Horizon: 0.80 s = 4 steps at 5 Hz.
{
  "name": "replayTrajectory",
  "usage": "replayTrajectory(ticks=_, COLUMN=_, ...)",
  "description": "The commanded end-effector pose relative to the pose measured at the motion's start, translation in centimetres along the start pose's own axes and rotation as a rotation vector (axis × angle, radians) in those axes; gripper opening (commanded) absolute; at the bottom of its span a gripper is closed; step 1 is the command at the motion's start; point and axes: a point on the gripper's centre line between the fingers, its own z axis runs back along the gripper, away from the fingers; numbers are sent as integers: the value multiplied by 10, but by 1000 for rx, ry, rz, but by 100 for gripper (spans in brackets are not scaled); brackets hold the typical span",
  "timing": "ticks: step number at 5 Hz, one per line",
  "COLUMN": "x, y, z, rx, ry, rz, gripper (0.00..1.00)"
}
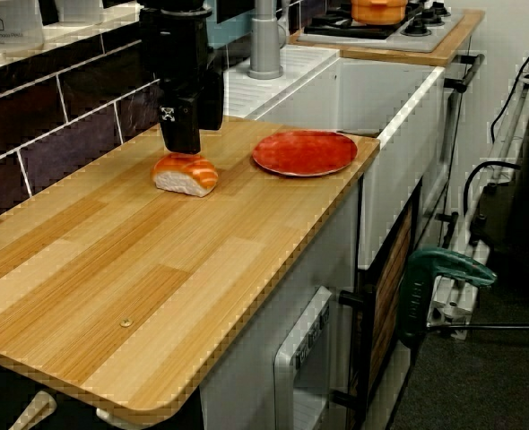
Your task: Put the object on the plate
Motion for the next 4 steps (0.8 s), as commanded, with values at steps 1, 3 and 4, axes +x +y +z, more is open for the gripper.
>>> replayTrajectory(ticks=1, x=0, y=0, z=0, rx=0, ry=0, rz=0, gripper=100)
replayTrajectory(ticks=3, x=4, y=13, z=20, rx=-8, ry=-34, rz=-4, gripper=100)
replayTrajectory(ticks=4, x=4, y=17, z=9, rx=-4, ry=-47, rz=-8, gripper=100)
